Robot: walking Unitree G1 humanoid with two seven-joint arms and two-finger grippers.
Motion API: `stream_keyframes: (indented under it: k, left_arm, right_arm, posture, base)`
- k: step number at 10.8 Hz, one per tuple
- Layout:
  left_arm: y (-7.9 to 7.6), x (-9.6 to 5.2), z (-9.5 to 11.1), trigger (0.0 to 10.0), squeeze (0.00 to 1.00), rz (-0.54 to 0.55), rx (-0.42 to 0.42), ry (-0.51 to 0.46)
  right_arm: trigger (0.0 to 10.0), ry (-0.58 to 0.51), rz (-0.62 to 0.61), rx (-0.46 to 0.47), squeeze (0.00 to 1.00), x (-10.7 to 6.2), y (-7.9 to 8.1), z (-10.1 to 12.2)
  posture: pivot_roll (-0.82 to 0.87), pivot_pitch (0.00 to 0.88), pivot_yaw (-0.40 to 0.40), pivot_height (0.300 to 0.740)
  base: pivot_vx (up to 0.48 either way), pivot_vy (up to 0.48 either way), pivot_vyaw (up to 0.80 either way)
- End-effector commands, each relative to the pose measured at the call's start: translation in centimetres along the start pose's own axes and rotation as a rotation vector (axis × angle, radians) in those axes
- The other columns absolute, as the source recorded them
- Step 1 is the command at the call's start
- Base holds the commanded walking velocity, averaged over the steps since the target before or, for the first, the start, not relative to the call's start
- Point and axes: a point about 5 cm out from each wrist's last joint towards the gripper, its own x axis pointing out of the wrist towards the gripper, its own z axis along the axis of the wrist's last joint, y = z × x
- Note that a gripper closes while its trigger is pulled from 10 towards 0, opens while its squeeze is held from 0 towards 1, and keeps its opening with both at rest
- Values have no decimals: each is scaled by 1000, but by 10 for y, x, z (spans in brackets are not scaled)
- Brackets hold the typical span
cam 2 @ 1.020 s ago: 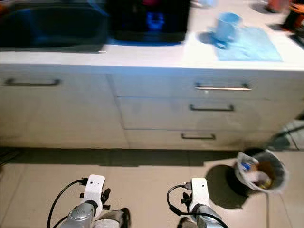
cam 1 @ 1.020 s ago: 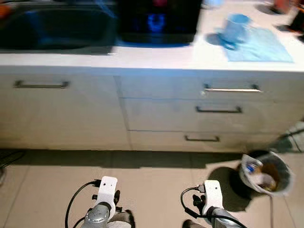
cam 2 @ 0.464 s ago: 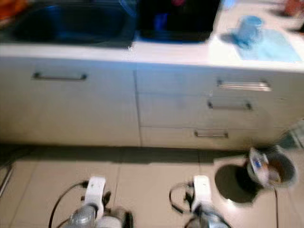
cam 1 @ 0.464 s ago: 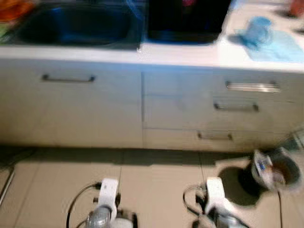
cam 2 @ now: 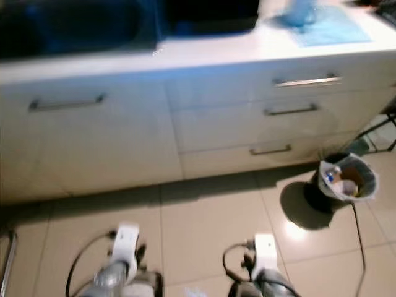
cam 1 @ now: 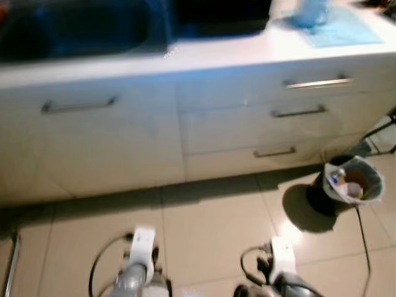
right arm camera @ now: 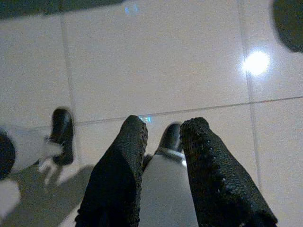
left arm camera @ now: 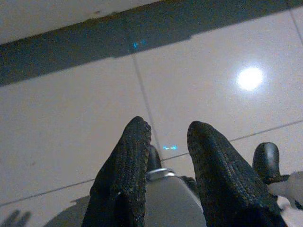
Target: Kitchen organization
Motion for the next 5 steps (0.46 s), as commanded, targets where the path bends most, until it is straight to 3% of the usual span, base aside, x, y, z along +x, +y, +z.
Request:
stream_keyframes:
  k: [1,5]
  left_arm:
    - [3,-5,-16,10000,0,10,-8,51]
    - [5,-5,-17,10000,0,15,-9,56]
  right_arm:
    - [10000,-1,19,-4,0,1,5,2]
    - [10000,-4,23,-4,0,2,6,3]
  posture:
    - [136,189,10,740]
    - [139,190,9,740]
  base:
    - [0,409,0]
    - [0,413,0]
